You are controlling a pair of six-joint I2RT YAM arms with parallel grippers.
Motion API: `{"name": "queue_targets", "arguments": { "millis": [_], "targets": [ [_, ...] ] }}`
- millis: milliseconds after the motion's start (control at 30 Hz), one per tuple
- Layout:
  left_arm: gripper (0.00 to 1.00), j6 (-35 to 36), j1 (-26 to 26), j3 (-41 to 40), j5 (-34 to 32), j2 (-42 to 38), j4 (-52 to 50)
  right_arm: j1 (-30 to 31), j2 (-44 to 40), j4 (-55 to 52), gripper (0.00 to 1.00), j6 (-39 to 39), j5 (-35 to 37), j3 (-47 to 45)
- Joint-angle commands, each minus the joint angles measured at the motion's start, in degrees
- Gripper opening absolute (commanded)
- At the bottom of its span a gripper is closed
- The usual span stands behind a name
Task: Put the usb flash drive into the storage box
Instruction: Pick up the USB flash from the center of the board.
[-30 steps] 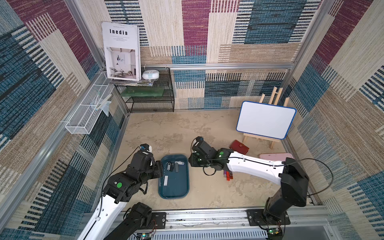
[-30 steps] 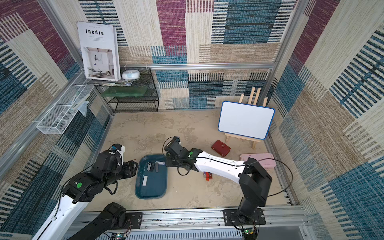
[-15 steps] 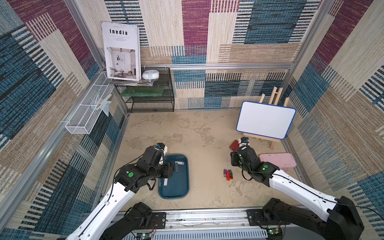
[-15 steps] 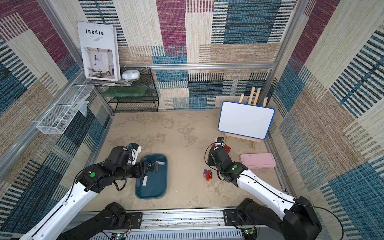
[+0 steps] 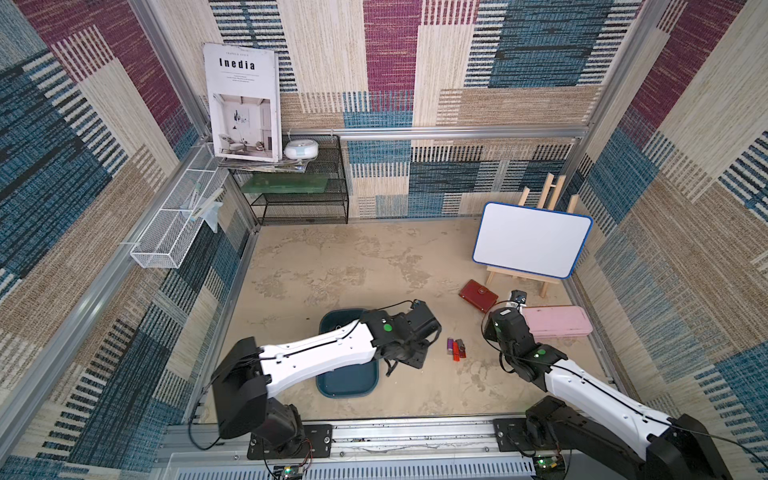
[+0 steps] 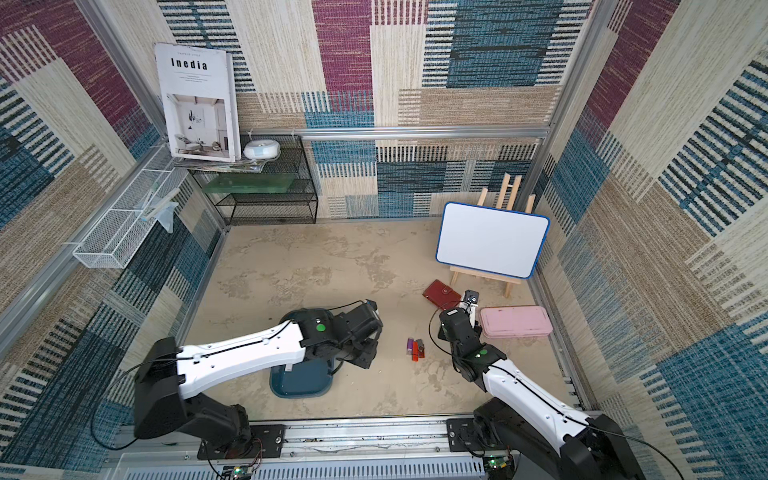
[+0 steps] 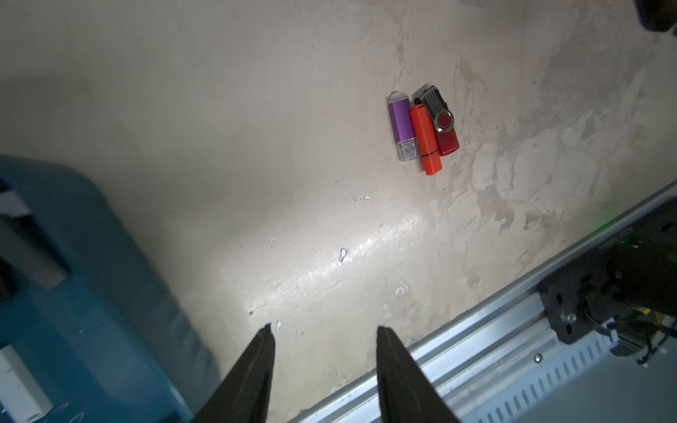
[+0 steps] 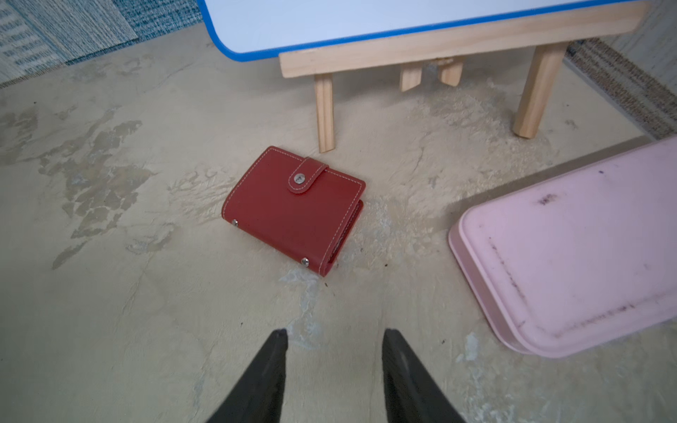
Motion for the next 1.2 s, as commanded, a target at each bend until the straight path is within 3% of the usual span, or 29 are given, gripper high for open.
{"name": "queue_targets", "arguments": {
  "millis": [0, 233, 400, 1167],
  "targets": [
    [0.46, 0.0, -0.4, 5.7, -1.1, 7.7, 0.7, 0.0, -2.2, 2.1, 0.48, 1.4, 2.0, -1.0],
    [0.44, 0.8, -0.3, 16.7, -1.4, 21.0, -2.0, -0.1, -5.7, 2.9, 0.51, 1.6, 1.9, -2.9],
    [0.44, 0.9, 0.0, 19.4, -0.4, 25.6, -1.5, -0.1, -5.3, 3.1, 0.52, 1.7, 1.8, -2.8],
    [0.44, 0.9, 1.0, 26.1, -0.7, 33.0, -3.0, -0.1, -4.3, 3.7, 0.54, 2.0, 1.7, -2.9]
  ]
}}
